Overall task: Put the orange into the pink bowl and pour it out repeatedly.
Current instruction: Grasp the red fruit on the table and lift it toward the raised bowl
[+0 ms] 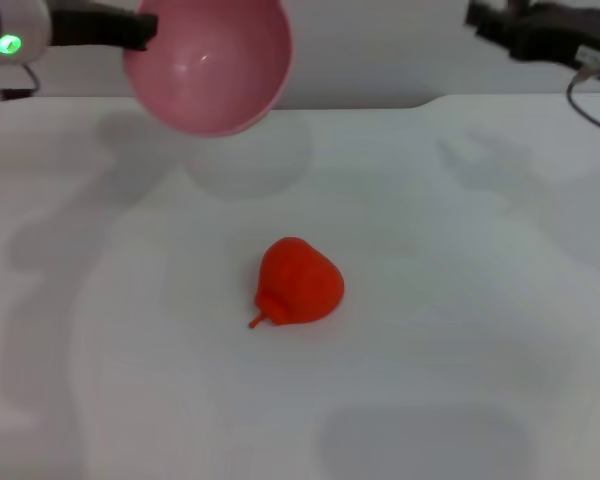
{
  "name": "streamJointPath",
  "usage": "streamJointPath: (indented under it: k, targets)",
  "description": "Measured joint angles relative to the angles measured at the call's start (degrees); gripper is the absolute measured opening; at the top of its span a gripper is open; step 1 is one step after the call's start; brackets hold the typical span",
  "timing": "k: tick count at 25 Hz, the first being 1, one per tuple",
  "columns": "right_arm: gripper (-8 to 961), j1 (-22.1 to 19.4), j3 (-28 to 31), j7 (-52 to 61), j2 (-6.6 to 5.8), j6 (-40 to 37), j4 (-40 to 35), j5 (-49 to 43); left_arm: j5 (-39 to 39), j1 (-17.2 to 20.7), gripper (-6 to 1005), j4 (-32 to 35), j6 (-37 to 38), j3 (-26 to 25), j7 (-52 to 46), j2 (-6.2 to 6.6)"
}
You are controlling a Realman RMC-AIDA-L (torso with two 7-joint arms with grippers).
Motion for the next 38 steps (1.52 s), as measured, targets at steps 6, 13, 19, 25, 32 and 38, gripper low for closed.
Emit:
streamJointPath:
  k: [6, 13, 19, 25, 32, 38]
  targets:
    - [454, 4.89, 10.05, 0.45, -1.13, -25.13, 1.38, -1.84, 0.26, -3.25, 46, -1.9, 13.24, -8.36, 3.32, 3.94]
    - [448, 14.43, 11.91, 5.02, -1.97, -42.29, 1.96, -19.85, 0.35, -3.34, 46, -1.48, 17.12, -11.05, 3.19, 5.62]
    - [444, 20.53, 2.02, 5.25, 0.38, -41.59, 5.23, -29.68, 0.38, -3.36, 45, -1.55, 19.07, -10.51, 3.1, 5.32]
    - [439, 23.75, -7.12, 5.99, 0.49, -36.39, 10.53, -29.74, 0.39, -3.5, 45, -1.45, 19.7, -10.15, 3.09, 4.27]
    - [434, 24.12, -11.98, 8.26, 0.51, -29.91, 12.17, -30.29, 0.39, -3.02, 46, -1.31, 19.59, -10.08, 3.66, 2.59]
    - [429, 24.32, -15.08, 8.46, 0.57, -22.81, 15.56, -29.86, 0.38, -2.93, 45, -1.33, 19.34, -9.2, 3.81, 1.75]
